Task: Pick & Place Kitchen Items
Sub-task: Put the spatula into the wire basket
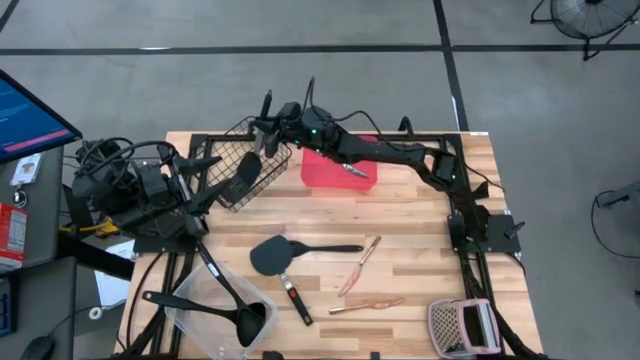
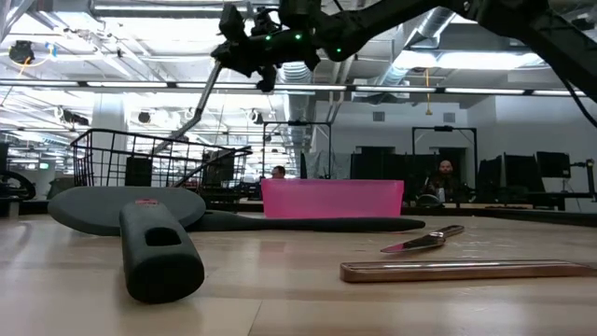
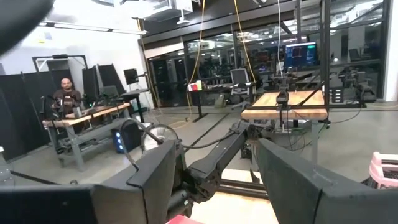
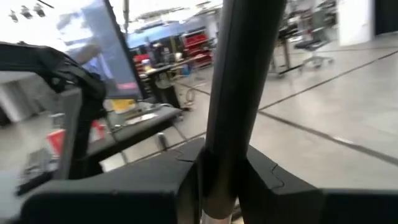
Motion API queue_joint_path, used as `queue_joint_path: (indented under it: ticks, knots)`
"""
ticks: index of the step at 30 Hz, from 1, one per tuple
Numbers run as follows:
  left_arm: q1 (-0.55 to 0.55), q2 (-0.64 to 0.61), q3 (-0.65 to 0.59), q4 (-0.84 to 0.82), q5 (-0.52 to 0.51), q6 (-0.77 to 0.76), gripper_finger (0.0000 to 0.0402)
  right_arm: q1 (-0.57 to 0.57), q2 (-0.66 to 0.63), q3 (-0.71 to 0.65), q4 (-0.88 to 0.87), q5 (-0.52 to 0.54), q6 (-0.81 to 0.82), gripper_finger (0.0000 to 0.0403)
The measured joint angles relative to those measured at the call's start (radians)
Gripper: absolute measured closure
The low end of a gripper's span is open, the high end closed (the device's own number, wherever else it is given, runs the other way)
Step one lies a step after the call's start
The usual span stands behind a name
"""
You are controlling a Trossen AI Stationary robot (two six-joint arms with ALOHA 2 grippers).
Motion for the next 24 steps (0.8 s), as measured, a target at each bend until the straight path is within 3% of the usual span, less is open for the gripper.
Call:
queue_joint_path:
  ticks: [6,9,14,24]
  knots:
    - [0.0,0.001,0.0,-0.003,0.0,0.002,0.0198,0.006,0.004,-0.001,0.051,0.045,-0.008,0.0346]
    - [0.0,0.001,0.0,-0.003,0.0,0.003,0.0198,0.006,0.055,0.003,0.156,0.057,0.043,0.0346]
    - [0.0,0.001,0.0,-0.003,-0.007,0.003,0.0198,0.019,0.137,0.01,0.158,0.066,0.103,0.0346]
    - [0.001,0.001,0.0,-0.006,-0.018,0.003,0.0198,0.036,0.137,0.015,0.17,0.154,0.074,0.0346]
